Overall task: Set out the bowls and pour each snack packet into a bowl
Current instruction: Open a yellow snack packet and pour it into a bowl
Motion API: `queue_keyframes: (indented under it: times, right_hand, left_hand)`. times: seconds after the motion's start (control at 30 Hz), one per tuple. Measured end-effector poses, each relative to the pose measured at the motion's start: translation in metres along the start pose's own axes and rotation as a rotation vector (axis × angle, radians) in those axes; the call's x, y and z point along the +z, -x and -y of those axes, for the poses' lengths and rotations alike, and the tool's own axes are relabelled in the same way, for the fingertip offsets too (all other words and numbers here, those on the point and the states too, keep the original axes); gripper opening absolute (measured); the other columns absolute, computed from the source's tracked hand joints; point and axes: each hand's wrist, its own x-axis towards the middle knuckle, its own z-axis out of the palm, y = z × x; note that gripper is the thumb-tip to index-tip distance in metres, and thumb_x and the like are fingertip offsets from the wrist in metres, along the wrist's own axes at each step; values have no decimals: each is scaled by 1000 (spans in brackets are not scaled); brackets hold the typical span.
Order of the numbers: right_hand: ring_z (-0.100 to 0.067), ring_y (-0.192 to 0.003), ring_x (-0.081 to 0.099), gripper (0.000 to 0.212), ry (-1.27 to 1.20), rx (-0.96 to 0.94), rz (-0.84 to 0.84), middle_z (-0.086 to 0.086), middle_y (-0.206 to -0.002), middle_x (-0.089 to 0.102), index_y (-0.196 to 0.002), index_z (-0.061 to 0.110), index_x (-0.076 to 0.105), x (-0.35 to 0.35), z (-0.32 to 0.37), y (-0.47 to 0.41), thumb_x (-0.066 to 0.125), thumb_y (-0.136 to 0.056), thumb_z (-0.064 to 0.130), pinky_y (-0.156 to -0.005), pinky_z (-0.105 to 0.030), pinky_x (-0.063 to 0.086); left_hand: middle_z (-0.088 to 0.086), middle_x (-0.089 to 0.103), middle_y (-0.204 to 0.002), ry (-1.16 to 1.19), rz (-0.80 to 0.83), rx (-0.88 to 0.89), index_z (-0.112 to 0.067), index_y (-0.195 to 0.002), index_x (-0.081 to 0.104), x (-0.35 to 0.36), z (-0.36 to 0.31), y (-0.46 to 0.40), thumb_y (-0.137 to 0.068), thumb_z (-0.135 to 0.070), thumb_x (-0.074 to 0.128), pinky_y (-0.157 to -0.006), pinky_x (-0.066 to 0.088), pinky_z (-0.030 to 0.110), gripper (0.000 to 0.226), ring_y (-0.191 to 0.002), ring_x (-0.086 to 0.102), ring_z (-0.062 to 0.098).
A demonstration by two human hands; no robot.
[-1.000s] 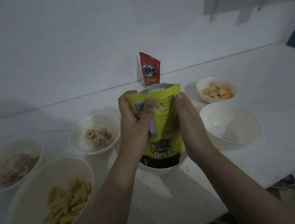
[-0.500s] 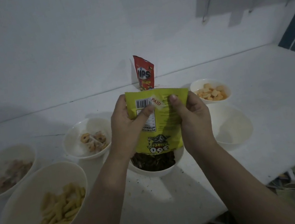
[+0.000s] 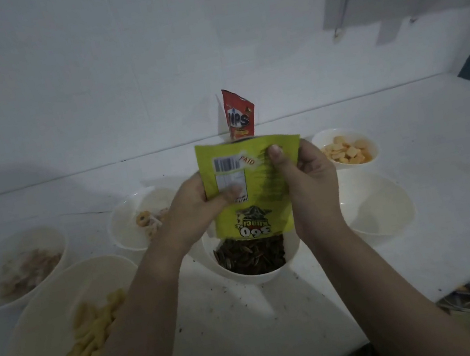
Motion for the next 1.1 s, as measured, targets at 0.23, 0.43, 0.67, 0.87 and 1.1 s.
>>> queue_keyframes:
  times: [0.23, 0.43, 0.67, 0.87, 1.1]
  right_hand:
    - [-19, -91, 74, 23, 306, 181, 239, -2, -100, 77, -108, 17, 71, -21, -12, 1, 73, -86, 11, -79, -39, 60]
    - [-17, -91, 74, 26, 566, 302, 298, 3, -97, 77, -106, 20, 74, -35, -33, 13, 79, -80, 16, -88, -46, 58]
    - [-18, -83, 73, 18, 284, 102, -79, -1, -92, 77, -104, 10, 69, -65, 6, 25, 72, -86, 10, -68, -29, 59]
    - [-28, -94, 70, 7, 205, -93, -330, -4, -100, 74, -99, 16, 63, -138, 59, 49, 63, -94, 10, -68, -34, 57]
    - [-26, -95, 71, 16, 316, -136, -640, -3, -103, 73, -112, 15, 60, -267, 114, 115, 60, -96, 12, -69, -35, 58]
  left_hand:
    - [-9, 77, -87, 226, -253, 52, -23, -94, 71, 11, -8, -6, -81, -22, 69, -70, 56, 23, 13, -85, 73, 10]
    - [-6, 76, -92, 345, -375, 7, -20, -95, 70, 8, -3, -6, -86, -14, 67, -78, 57, 31, 12, -91, 72, 14]
    - [-2, 68, -99, 348, -242, 4, -23, -100, 60, 40, -7, -13, -88, -20, 68, -78, 51, 31, 15, -91, 62, 15]
    - [-6, 60, -92, 312, -62, 55, -20, -98, 57, 156, -27, -14, -93, -15, 60, -68, 50, 19, 8, -79, 58, 0]
    - [-3, 60, -80, 211, 247, -9, -23, -91, 57, 312, -25, 5, -98, -21, 54, -73, 49, 30, 7, -67, 54, 11]
